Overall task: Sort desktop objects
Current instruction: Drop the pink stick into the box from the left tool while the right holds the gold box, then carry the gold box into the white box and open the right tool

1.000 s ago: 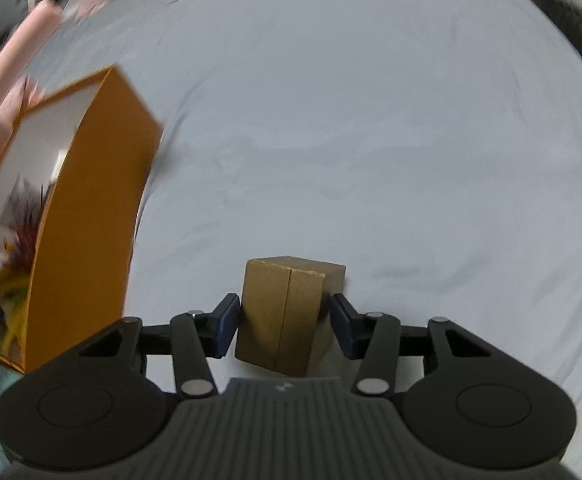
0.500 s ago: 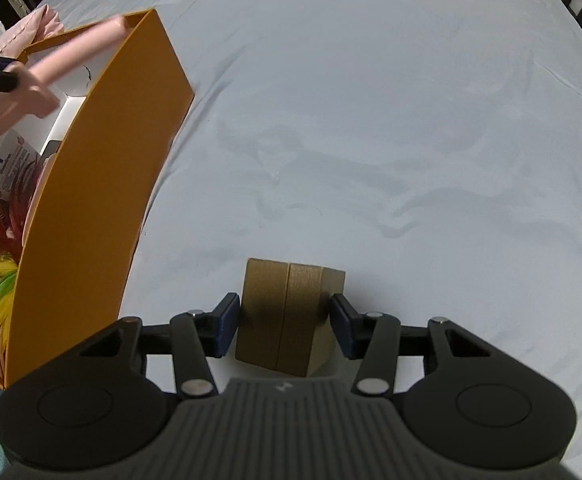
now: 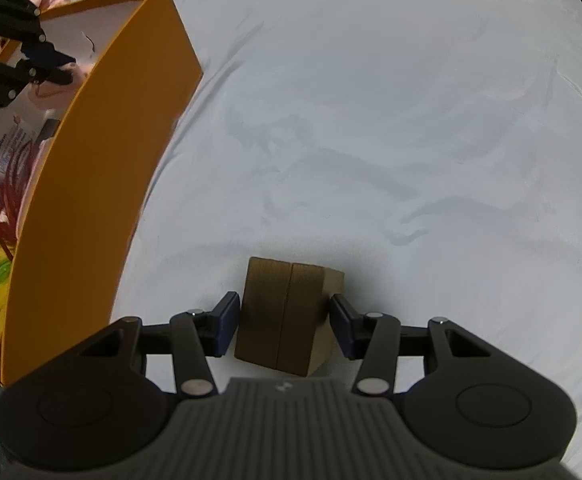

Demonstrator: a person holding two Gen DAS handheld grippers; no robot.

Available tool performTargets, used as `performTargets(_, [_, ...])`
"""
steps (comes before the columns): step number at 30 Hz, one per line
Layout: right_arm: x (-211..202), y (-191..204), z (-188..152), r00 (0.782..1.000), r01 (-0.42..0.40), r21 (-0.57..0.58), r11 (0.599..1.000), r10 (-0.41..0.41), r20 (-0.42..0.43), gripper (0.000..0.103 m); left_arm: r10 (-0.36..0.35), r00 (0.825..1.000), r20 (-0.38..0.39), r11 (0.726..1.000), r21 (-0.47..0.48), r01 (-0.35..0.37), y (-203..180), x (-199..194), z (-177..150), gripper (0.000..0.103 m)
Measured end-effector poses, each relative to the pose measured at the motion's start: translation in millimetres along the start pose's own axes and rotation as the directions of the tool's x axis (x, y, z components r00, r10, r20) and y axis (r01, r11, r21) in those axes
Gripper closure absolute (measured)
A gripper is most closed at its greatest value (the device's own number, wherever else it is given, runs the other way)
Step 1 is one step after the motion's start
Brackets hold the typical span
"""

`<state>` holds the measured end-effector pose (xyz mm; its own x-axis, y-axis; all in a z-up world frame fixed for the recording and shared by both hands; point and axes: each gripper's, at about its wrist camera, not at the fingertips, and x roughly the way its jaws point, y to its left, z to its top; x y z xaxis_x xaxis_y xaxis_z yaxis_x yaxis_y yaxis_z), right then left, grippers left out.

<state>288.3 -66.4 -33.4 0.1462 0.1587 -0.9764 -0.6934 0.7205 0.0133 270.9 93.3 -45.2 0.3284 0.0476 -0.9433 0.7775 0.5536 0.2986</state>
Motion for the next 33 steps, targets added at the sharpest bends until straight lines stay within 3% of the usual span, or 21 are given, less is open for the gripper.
performTargets(4, [1, -4, -2, 1.0, 0.004, 0.01, 1.0, -0.003, -0.031, 0.053, 0.042, 0.999, 0.012, 0.999, 0.031, -0.042, 5, 1, -4, 0.09])
performTargets(8, [3, -3, -9, 0.998, 0.009, 0.027, 1.0, -0.008, -0.055, 0.053, 0.135, 0.991, 0.002, 0.989, 0.059, -0.135, 6, 3, -13, 0.091])
performTargets(14, [4, 0, -14, 0.999, 0.02, 0.045, 0.999, -0.018, -0.047, 0.055, 0.173, 0.982, 0.07, 0.984, -0.06, -0.169, 12, -18, -17, 0.091])
performTargets(19, [-10, 4, -19, 0.999, 0.031, 0.027, 0.999, -0.031, -0.008, 0.055, 0.211, 0.968, 0.138, 0.943, -0.291, -0.164, 22, -51, -22, 0.091])
performTargets(24, [-67, 15, -16, 0.992, -0.026, 0.02, 0.999, 0.023, 0.123, 0.055, 0.257, 0.944, 0.209, 0.826, -0.555, -0.102, 21, -95, -44, 0.091])
performTargets(26, [-94, 23, -12, 0.98, -0.063, 0.015, 0.998, 0.059, 0.191, 0.055, 0.272, 0.932, 0.241, 0.748, -0.662, -0.047, 18, -112, -57, 0.091])
performTargets(29, [-132, 43, -3, 0.942, -0.147, -0.025, 0.989, 0.148, 0.3, 0.055, 0.285, 0.922, 0.262, 0.62, -0.784, 0.031, 12, -125, -83, 0.091])
performTargets(31, [-150, 66, 7, 0.911, -0.197, -0.091, 0.976, 0.217, 0.352, 0.055, 0.322, 0.92, 0.223, 0.541, -0.841, 0.015, 3, -128, -97, 0.091])
performTargets(33, [-158, 94, 19, 0.889, -0.216, -0.189, 0.958, 0.273, 0.368, 0.055, 0.33, 0.924, 0.192, 0.481, -0.877, 0.01, -6, -127, -107, 0.09])
